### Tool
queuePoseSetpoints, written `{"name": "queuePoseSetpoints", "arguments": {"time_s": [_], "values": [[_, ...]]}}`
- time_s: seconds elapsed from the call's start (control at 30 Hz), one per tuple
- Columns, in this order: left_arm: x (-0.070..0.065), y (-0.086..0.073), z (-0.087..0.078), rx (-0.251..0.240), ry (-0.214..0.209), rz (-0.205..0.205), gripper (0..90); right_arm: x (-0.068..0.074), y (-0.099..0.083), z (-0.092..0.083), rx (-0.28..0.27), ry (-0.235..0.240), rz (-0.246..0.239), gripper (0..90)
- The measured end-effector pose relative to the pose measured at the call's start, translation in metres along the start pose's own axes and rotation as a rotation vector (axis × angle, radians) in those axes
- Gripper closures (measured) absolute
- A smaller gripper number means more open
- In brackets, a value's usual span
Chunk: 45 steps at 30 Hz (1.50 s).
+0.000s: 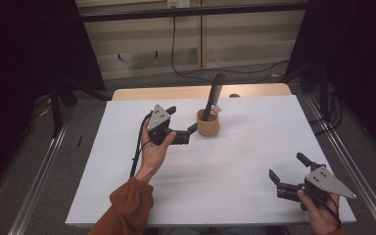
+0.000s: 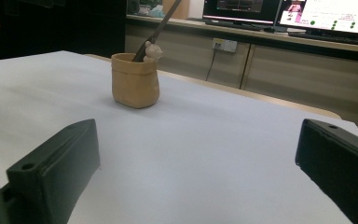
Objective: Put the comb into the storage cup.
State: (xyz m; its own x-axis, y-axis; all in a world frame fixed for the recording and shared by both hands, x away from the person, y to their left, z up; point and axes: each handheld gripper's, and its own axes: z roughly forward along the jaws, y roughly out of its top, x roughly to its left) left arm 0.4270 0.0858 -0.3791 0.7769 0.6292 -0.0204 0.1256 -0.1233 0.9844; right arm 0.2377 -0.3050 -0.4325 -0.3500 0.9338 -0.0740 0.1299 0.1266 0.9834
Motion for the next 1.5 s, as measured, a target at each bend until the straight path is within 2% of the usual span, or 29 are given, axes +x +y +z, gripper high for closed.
{"name": "queuePoseSetpoints", "arguments": {"time_s": [0.13, 0.2, 0.27, 0.3, 0.33, 0.37, 0.43, 0.53, 0.67, 0.8, 0.9, 1.2, 1.33, 1.43, 1.5], "values": [[-0.002, 0.0, -0.01, -0.012, 0.009, -0.011, 2.1, 0.0, 0.0, 0.0, 0.001, -0.001, -0.004, 0.0], [-0.005, 0.0, -0.014, -0.013, 0.035, 0.001, 2.1, 0.001, 0.001, 0.001, 0.001, 0.001, -0.008, 0.0], [-0.004, -0.001, -0.017, -0.011, 0.035, 0.001, 2.1, 0.001, 0.001, 0.002, 0.003, 0.006, -0.015, 0.0], [-0.005, -0.001, -0.019, -0.001, 0.049, 0.009, 2.1, 0.002, 0.001, 0.003, 0.003, 0.008, -0.014, 0.0], [-0.006, 0.0, -0.02, 0.005, 0.067, 0.034, 2.1, 0.002, 0.001, 0.003, 0.004, 0.008, -0.016, 0.0], [-0.007, 0.001, -0.023, 0.007, 0.064, 0.043, 2.1, 0.002, 0.001, 0.003, 0.002, 0.007, -0.015, 0.0], [-0.008, 0.003, -0.027, 0.0, 0.05, 0.025, 2.1, 0.001, 0.001, 0.003, 0.002, 0.003, -0.016, 0.0], [-0.011, 0.003, -0.035, -0.015, 0.048, 0.03, 2.1, 0.001, 0.001, 0.002, 0.004, 0.002, -0.016, 0.0], [-0.011, -0.003, -0.046, -0.003, 0.058, 0.022, 2.1, 0.002, 0.001, 0.002, 0.008, 0.0, -0.016, 0.0], [-0.006, -0.009, -0.053, -0.024, 0.079, -0.01, 2.1, 0.002, 0.001, 0.002, 0.01, -0.005, -0.019, 0.0], [-0.005, -0.012, -0.058, -0.014, 0.099, 0.003, 2.1, 0.002, 0.001, 0.002, 0.01, -0.005, -0.014, 0.0], [-0.004, -0.017, -0.077, -0.013, 0.144, -0.001, 2.1, 0.002, 0.001, 0.002, 0.008, -0.007, -0.012, 0.0], [-0.001, -0.023, -0.085, -0.002, 0.168, -0.009, 2.1, 0.001, 0.001, 0.003, 0.008, -0.013, -0.006, 0.2], [0.002, -0.03, -0.091, -0.007, 0.178, -0.042, 2.1, 0.001, 0.001, 0.002, 0.01, -0.018, -0.004, 0.2], [0.003, -0.033, -0.096, -0.012, 0.194, -0.042, 2.1, 0.001, 0.001, 0.002, 0.009, -0.021, -0.003, 0.0]]}}
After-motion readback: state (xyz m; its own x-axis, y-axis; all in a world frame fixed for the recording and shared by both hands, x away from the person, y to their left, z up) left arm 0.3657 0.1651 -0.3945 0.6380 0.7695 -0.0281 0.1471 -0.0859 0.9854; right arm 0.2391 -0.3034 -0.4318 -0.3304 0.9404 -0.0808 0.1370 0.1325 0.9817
